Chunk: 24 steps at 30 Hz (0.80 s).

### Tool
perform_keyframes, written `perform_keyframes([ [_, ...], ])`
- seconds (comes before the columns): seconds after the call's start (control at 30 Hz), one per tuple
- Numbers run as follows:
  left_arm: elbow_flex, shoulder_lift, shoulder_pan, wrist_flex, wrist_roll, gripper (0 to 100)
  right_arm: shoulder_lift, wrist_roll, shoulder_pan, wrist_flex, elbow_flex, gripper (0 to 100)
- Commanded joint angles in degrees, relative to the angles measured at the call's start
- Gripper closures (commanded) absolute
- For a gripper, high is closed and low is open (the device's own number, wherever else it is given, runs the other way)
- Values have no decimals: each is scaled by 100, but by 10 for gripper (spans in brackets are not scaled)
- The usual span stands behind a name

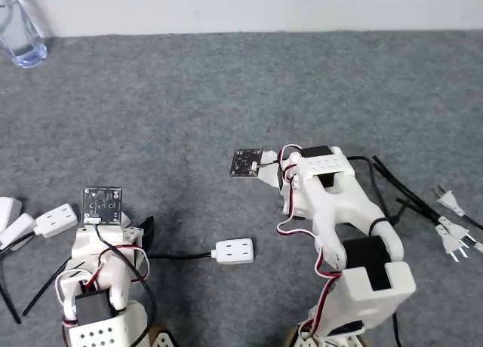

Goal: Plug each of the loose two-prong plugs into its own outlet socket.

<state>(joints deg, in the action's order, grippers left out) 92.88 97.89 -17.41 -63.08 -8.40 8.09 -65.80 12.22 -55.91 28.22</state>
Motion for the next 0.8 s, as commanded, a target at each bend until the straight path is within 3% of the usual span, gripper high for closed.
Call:
perform_keyframes([
  [0.0,-40,79,185,0,88,712,-716,422,312,-84,9,991],
  [0.23,-66,79,1240,44,659,712,-2422,536,646,-541,642,991],
  [0.33,-57,79,1609,527,800,711,-3257,536,743,-822,1037,991],
  [0.53,-66,79,2673,1503,2374,710,-4840,1002,936,-1314,1538,991],
  [0.77,-101,79,3543,1275,2497,710,-5622,1433,1437,-1130,1899,991],
])
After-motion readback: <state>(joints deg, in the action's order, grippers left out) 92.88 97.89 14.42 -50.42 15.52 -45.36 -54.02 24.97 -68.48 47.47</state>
